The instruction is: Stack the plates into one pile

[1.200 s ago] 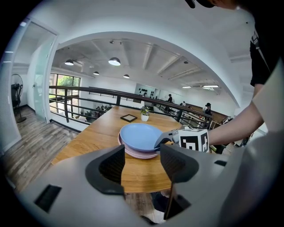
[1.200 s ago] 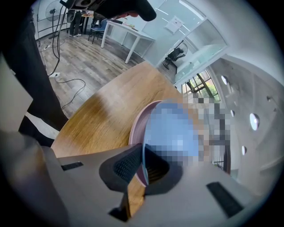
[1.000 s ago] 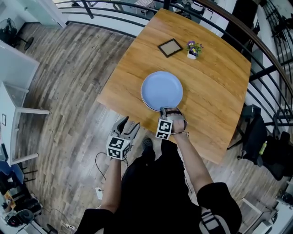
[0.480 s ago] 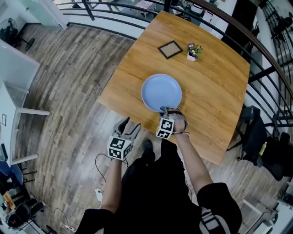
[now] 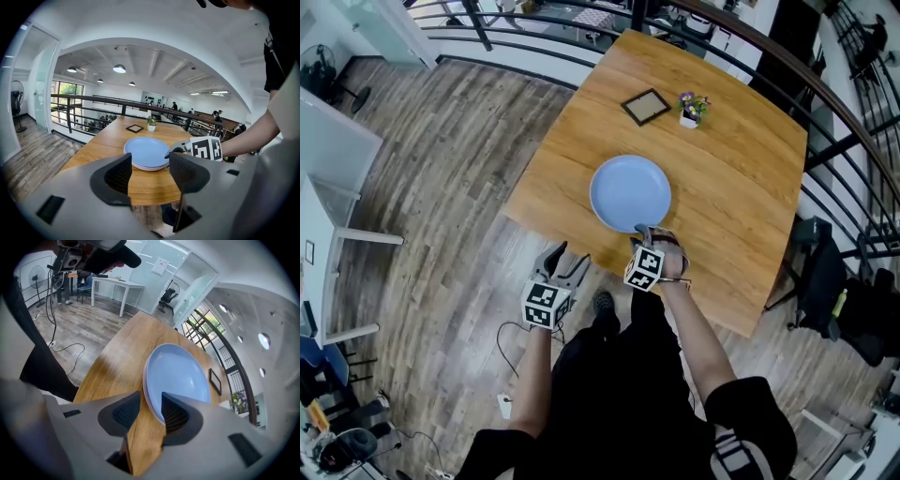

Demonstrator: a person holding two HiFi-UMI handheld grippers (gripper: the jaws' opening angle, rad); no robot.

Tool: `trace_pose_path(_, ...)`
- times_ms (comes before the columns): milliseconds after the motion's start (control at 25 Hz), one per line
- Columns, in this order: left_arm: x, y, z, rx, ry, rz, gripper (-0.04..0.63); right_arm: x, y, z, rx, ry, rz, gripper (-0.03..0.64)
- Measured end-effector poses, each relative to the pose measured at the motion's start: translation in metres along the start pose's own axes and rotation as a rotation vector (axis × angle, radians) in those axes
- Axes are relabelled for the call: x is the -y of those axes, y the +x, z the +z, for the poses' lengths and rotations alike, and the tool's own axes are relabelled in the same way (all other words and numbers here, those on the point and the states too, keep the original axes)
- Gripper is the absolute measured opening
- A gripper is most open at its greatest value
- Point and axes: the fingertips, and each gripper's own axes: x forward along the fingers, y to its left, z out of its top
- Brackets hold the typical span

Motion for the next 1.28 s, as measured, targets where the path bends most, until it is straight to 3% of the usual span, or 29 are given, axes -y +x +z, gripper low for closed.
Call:
trace_pose_path(560,0.014,-0.006,0.002,0.012,0.029,-0.052,0.256,-0.002,-0.029,-0.020,0.032,0.152,-0.063,0.092)
trace_pose_path(760,0.024,-0.008,0.005,0.026,0.050,-0.083,0.256,-0.005,-0.041,-0.022,0.052,0.206,-0.077,0.018)
trace_pose_path(880,0.030,-0.007,0.005,0.023,0.059,-0.101,0.253,-0.006,-0.049,-0.029,0.057,0.262,-0.080,0.009)
trace_pose_path(1280,0.046,-0.010,0.012,0.050,0.039,-0.148,0.120,-0.005,-0.076,-0.049,0.103,0.459,-0.091,0.009)
